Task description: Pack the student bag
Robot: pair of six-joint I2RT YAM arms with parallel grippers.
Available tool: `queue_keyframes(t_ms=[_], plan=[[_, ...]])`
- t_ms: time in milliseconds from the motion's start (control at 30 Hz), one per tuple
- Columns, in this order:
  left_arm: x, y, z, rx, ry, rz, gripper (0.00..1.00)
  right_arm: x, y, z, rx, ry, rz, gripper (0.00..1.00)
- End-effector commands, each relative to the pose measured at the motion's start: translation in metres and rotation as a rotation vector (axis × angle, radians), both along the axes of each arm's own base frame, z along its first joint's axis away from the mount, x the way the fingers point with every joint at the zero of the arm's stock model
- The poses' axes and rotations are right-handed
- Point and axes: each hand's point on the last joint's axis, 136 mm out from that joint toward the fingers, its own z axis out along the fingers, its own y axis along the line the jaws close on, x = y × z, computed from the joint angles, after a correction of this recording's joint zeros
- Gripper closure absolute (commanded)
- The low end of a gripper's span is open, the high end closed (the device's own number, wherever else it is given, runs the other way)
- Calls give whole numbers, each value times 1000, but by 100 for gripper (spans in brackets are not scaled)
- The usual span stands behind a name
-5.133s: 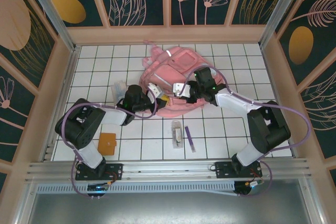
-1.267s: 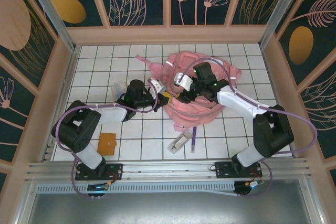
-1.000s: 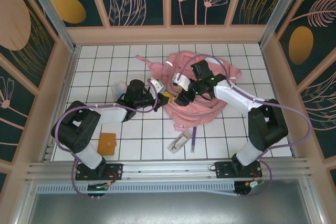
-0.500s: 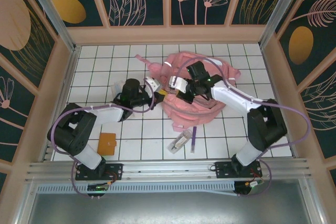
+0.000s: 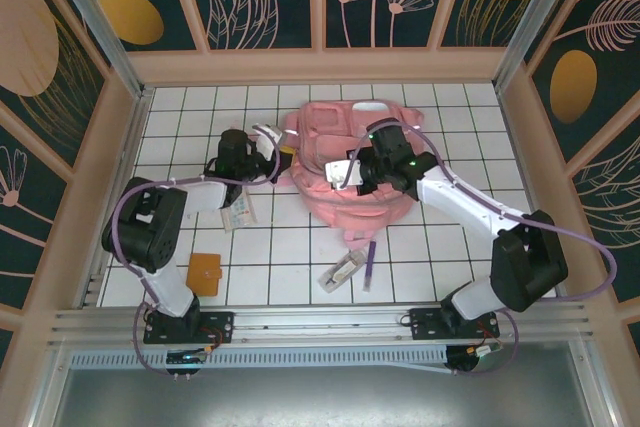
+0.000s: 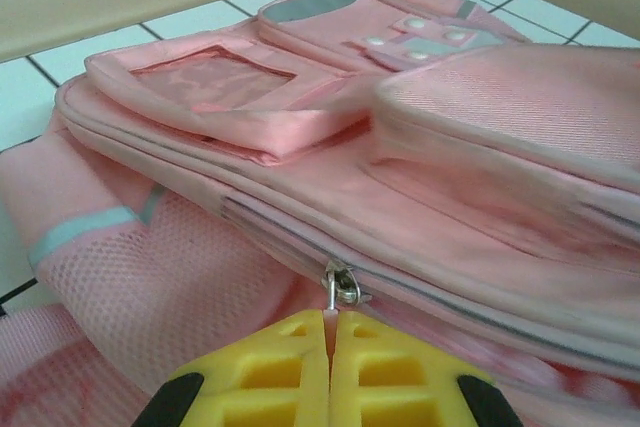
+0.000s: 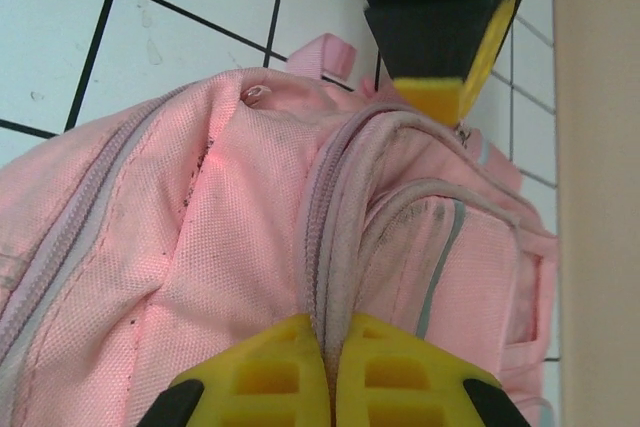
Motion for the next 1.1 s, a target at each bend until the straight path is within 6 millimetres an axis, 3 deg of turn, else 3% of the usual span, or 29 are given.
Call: queue_keyframes(t_ms=[0,133,267,367,467,533,633,700,833,967,1067], plan=[[43,29,6,-33,-29,174,100,-15,11,60,111,-238,165,100],[60,41,4,-38,-73,265,100,-19,8,77,126,-322,178,100],[73,32,4,-54,-54,237,100,-22,6,78,145,-285,176,100],[75,25,12,-48,-89,193,86,-15,3,64,158,-210,120,100],[53,16,35,13,-233,59,72,-4,4,55,223,-120,19,89],[35,11,44,44,-323,-27,64,8,-7,43,234,-65,-52,86],[1,-10,40,157,-419,-299,63,11,-9,27,248,7,-102,81],[-13,-19,32,246,-429,-421,62,10,-7,26,281,61,-128,79],[-38,-34,16,394,-509,-601,55,8,-8,24,304,90,-149,86],[-45,-49,24,363,-534,-665,52,8,-8,25,317,101,-155,100],[-52,-62,25,350,-569,-724,48,12,-8,31,354,82,-168,100]])
